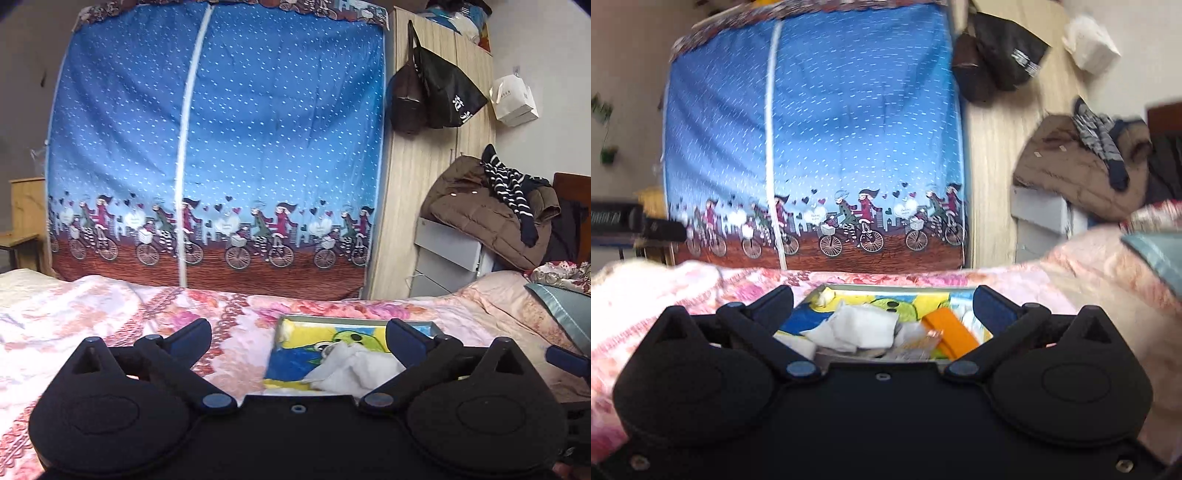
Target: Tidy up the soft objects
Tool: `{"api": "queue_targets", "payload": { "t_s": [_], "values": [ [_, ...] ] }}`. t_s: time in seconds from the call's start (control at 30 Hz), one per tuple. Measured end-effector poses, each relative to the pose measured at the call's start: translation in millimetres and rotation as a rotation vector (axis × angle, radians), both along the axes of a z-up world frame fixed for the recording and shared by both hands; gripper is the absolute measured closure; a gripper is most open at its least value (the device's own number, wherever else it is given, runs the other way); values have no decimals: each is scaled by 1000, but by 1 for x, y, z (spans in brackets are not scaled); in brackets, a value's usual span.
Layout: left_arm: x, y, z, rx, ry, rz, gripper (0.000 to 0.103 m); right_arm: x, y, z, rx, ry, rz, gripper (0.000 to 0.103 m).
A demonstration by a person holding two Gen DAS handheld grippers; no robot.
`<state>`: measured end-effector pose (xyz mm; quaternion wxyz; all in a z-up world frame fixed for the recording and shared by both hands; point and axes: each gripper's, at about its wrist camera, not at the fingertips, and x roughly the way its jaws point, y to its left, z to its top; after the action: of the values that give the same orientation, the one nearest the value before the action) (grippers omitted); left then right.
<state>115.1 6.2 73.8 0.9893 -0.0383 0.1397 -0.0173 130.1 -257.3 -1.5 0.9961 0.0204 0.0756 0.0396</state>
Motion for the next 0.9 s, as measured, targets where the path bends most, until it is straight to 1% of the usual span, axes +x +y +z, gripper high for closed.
{"api": "queue_targets", "payload": {
  "t_s": [0.1, 0.17, 0.23, 0.33, 0.47, 0.63, 0.7, 0.73, 0.8, 0.9],
  "values": [
    [-21, 10, -1, -12, 0, 23, 1, -21, -3, -3, 57, 33, -34, 0],
    [-34, 15, -3, -34, 6, 31, 1, -34, -5, -6, 68, 36, -43, 0],
    [-47, 20, -8, -50, 8, 37, 1, -45, -4, -9, 62, 34, -52, 0],
    [-65, 23, -17, -51, 15, 47, 1, -57, -5, -16, 52, 45, -51, 0],
    [-83, 28, -33, -70, 43, 61, 1, -71, 3, -22, 30, 80, -35, 0],
    [-100, 34, -59, -92, 88, 102, 1, -75, 14, -28, 9, 131, -2, 0],
    [-104, 37, -70, -105, 121, 125, 1, -70, 22, -30, -19, 146, 7, 0],
    [-103, 38, -70, -116, 132, 128, 1, -68, 25, -31, -31, 150, 10, 0],
    [-103, 41, -69, -133, 128, 121, 1, -66, 29, -31, -41, 161, 18, 0],
    [-99, 40, -73, -122, 158, 121, 1, -64, 30, -31, -36, 177, 18, 0]
  ]
}}
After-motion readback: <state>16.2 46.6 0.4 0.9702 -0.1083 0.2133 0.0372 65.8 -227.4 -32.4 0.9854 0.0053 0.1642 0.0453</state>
